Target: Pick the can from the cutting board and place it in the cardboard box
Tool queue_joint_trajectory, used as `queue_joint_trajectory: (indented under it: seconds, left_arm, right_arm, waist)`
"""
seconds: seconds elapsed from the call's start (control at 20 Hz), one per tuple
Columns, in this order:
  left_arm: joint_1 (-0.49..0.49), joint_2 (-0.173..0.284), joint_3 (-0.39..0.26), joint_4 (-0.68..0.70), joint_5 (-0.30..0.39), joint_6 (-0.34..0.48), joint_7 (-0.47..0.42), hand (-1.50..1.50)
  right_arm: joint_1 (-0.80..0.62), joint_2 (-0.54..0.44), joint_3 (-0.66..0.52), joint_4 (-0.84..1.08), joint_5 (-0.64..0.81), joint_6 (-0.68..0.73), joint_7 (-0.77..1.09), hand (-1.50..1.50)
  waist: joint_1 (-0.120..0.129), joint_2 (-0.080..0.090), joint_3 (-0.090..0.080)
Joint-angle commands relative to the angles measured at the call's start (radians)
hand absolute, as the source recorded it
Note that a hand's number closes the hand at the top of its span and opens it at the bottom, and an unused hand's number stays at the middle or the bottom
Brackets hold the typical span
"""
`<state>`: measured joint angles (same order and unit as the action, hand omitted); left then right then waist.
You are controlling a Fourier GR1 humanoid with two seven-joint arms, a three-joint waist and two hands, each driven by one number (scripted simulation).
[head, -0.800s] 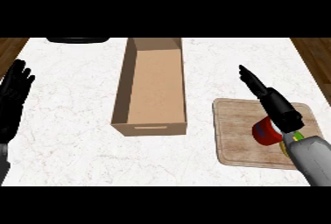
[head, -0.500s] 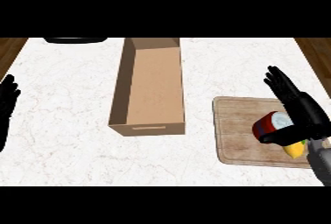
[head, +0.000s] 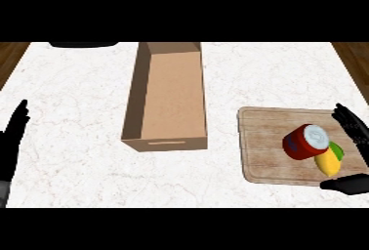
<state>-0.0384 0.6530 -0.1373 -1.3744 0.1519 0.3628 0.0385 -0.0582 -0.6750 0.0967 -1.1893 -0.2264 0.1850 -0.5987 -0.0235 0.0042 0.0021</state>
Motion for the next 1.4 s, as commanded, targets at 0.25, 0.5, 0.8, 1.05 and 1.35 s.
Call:
queue_joint_trajectory:
  seconds: [0.25, 0.5, 0.8, 1.05, 1.35]
  left_arm:
    - [-0.031, -0.066, -0.04, 0.038, -0.092, 0.032, -0.014, 0.0]
    - [-0.075, -0.047, -0.01, 0.076, -0.065, -0.028, -0.005, 0.0]
    - [-0.092, -0.074, -0.032, 0.054, -0.1, -0.011, 0.043, 0.0]
    - [-0.08, -0.068, 0.035, 0.12, -0.072, -0.071, -0.033, 0.0]
    - [-0.073, -0.108, 0.014, 0.01, -0.146, -0.046, 0.084, 0.0]
  right_arm:
    - [-0.075, -0.165, -0.077, 0.247, 0.159, 0.062, -0.276, -1.5]
    - [-0.133, -0.269, 0.031, 0.215, 0.34, 0.063, -0.181, -1.5]
    - [-0.245, -0.275, 0.164, 0.146, 0.495, 0.13, 0.02, -1.5]
    - [-0.352, -0.179, 0.219, 0.165, 0.571, 0.218, 0.159, -1.5]
    - [-0.336, -0.146, 0.193, 0.132, 0.655, 0.244, 0.206, -1.5]
  waist:
    - [0.032, -0.002, -0.001]
    - [0.035, -0.001, -0.003]
    - [0.042, -0.002, -0.003]
    - [0.041, -0.001, -0.002]
    - [0.033, -0.004, -0.002]
